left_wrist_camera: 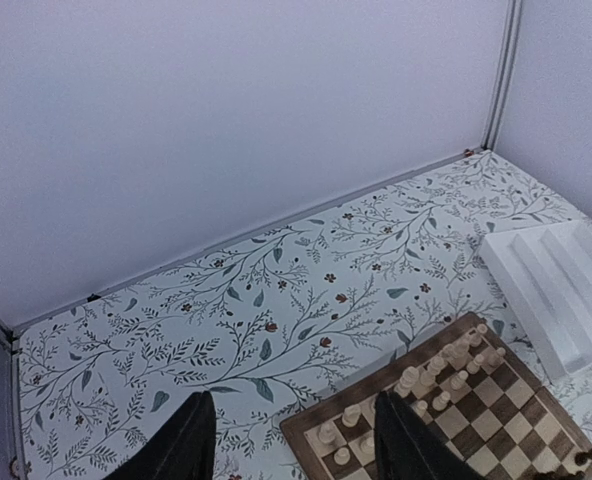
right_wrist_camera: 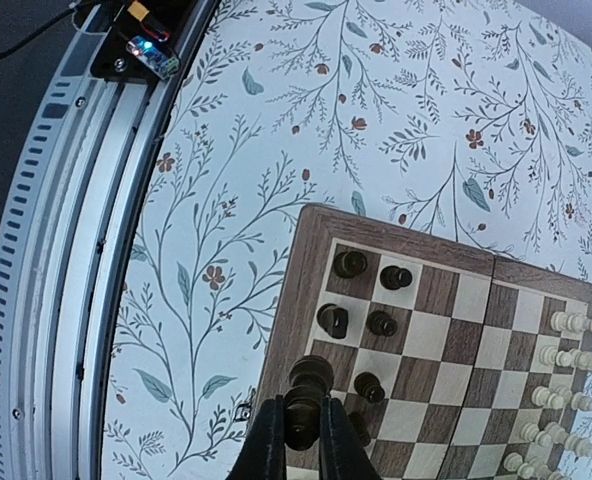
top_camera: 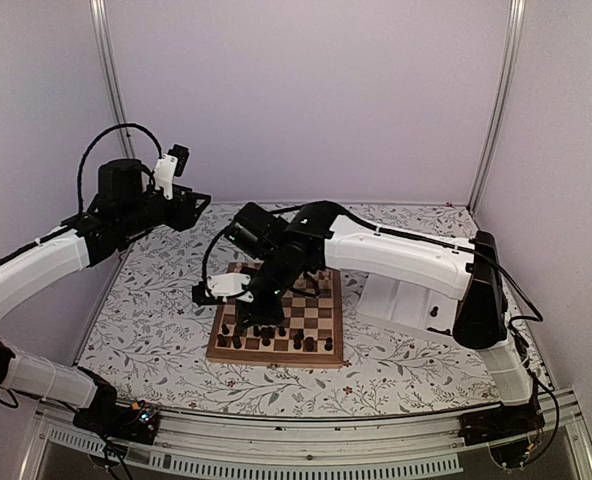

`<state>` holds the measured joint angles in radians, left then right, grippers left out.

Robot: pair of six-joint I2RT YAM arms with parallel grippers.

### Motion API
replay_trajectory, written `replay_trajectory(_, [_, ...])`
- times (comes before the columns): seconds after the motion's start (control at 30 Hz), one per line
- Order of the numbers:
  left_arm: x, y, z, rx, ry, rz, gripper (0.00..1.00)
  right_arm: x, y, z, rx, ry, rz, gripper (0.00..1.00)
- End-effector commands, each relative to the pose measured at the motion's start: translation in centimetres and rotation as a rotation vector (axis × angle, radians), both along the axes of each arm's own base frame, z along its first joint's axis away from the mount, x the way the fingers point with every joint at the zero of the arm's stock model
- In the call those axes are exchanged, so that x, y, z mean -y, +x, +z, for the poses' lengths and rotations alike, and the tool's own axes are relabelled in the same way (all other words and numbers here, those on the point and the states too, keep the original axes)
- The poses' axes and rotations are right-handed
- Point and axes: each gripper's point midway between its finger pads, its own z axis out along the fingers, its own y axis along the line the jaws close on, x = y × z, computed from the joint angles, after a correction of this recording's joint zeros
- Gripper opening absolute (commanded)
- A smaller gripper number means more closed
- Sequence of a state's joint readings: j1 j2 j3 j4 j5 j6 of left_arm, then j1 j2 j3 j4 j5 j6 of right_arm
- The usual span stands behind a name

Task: Set up the chess pieces on the board
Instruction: Pick up the chess piece from the chessboard, then place the chess piece on the chessboard.

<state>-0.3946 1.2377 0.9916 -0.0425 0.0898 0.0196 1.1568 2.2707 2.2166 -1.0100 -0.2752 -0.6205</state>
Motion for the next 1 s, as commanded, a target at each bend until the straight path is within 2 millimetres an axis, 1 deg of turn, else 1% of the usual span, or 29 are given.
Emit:
replay_trajectory(0.0, [0.4, 0.0, 0.2, 0.004, 0.002, -0.016, 0.56, -0.4, 0.9, -3.7, -0.011, -0.083, -0.046, 0.04])
replay_trajectory(0.13, [0.5, 0.0, 0.3, 0.005, -0.002, -0.021, 0.56, -0.7, 1.2, -4.6, -0.006, -0.092, -0.051, 0.04])
replay_trajectory(0.3, [0.5, -0.1, 0.4, 0.008, -0.003, -0.025, 0.57, -0.5, 1.5, -5.7, 0.005, -0.118, -0.057, 0.04])
replay_trajectory(0.83, [0.7, -0.1, 0.2, 0.002, -0.005, -0.033, 0.58, -0.2, 1.7, -7.7, 0.011, -0.161, -0.063, 0.07])
replay_trajectory(0.97, [0.7, -0.1, 0.3, 0.002, -0.006, -0.034, 0.59, -0.3, 1.9, -8.0, 0.020, -0.164, -0.070, 0.09])
